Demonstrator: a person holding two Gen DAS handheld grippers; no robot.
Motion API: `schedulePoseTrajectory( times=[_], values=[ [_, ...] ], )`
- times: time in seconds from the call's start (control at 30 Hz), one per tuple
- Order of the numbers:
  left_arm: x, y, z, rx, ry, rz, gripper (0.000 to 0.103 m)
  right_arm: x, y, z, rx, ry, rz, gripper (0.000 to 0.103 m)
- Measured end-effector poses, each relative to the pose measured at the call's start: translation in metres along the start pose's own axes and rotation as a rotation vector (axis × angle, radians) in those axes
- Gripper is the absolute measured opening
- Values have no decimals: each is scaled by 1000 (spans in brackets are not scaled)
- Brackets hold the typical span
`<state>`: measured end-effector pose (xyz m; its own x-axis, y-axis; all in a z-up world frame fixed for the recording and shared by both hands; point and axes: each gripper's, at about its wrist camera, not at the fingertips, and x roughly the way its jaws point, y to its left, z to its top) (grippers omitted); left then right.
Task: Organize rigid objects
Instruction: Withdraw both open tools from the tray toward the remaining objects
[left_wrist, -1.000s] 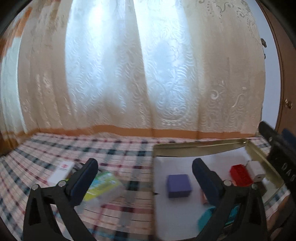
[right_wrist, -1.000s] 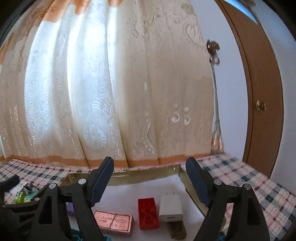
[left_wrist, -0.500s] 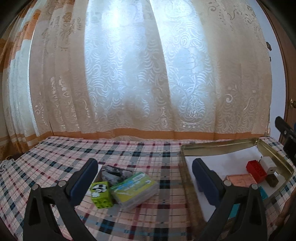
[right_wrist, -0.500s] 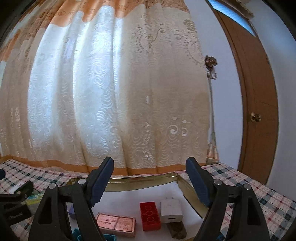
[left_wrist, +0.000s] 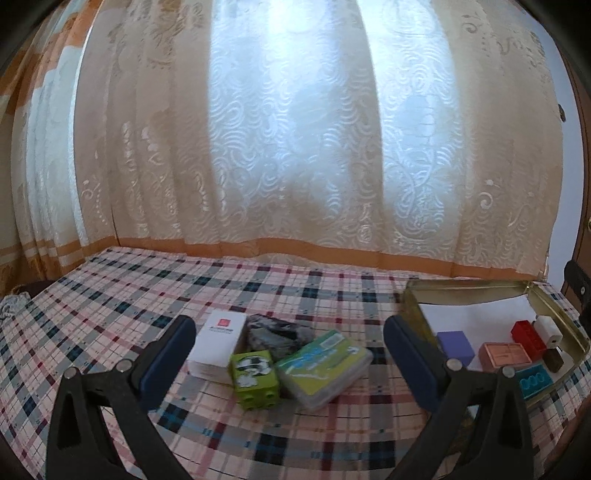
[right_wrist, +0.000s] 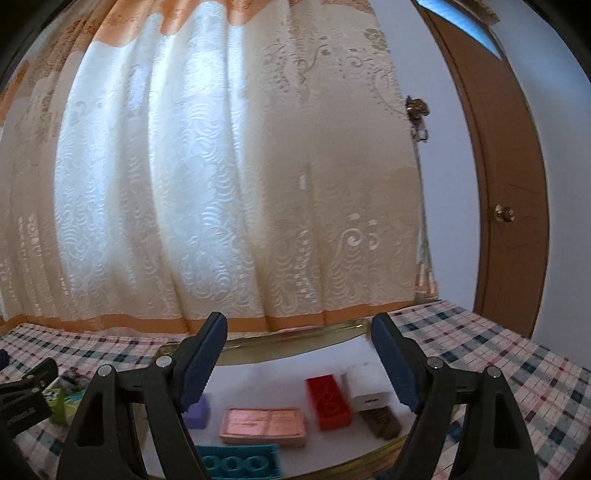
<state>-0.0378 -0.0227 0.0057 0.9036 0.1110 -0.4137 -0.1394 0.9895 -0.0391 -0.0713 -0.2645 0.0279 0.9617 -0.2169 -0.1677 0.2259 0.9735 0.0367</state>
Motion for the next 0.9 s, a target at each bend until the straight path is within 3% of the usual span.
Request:
schedulePoseTrajectory(
  times=[0.17,0.43,0.77,0.9],
  values=[
    [4,22,0,-18,21,6,103,-4,23,-4,-14,17,33,82],
    [16,76,3,-76,56,77,103,-7,59,-10,-33,72,104,82],
    [29,139,0,-207,120,150,103,-10,116,-18,-103,133,233,82],
    [33,150,-1,-214,150,167,103,-3,142,-23,-143,217,328,82]
  ],
)
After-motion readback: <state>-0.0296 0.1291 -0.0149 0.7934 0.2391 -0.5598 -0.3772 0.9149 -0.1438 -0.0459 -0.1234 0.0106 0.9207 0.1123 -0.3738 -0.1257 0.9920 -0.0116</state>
